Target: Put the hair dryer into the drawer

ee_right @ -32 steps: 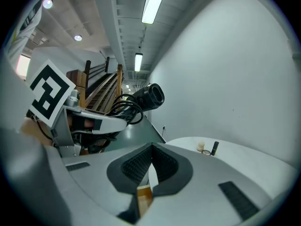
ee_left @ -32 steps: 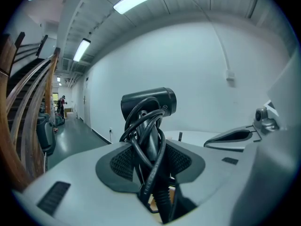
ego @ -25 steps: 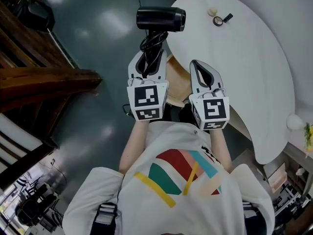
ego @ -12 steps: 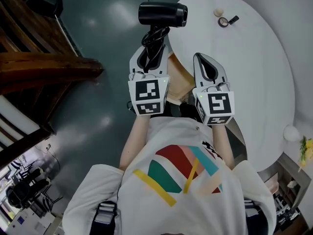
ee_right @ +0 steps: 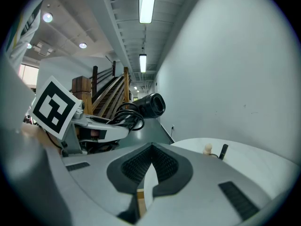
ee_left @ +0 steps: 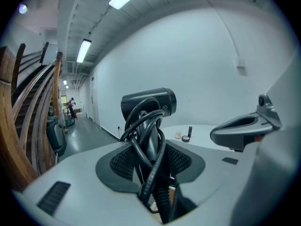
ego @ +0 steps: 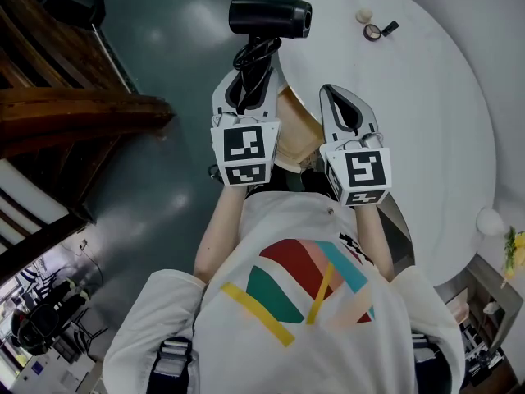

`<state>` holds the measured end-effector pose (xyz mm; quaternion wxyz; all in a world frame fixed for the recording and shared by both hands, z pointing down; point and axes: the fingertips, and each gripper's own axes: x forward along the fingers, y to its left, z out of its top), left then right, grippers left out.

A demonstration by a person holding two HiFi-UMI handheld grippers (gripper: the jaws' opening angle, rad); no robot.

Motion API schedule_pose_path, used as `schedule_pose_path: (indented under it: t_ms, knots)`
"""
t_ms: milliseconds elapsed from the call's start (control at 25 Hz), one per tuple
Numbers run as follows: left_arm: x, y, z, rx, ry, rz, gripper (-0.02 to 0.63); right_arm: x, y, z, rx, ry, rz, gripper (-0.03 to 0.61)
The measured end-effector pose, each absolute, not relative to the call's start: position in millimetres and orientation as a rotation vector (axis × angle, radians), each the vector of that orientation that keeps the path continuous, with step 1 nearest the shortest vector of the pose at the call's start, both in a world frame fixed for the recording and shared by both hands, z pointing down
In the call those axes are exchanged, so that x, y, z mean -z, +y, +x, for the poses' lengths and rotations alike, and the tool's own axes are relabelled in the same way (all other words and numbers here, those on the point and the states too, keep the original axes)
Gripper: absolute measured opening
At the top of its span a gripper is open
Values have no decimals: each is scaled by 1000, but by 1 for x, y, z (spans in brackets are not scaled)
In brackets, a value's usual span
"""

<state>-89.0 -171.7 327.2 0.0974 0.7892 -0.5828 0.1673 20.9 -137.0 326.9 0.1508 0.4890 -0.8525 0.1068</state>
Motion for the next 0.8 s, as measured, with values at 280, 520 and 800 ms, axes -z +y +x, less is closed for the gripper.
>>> schedule_pose_path:
  t_ms: [280,520,800]
  knots:
    - [-338,-164,-97,-678,-1609,2457,179,-332,-138,23,-333,-2430,1410,11]
    - [-382,-122,-99,-827,-1445,2408,179,-337,-136,28,-370,-2420,1423,12]
    - [-439,-79,-104,-955,-1260,2321,179,-341,-136,27,-377,-2413,1420,11]
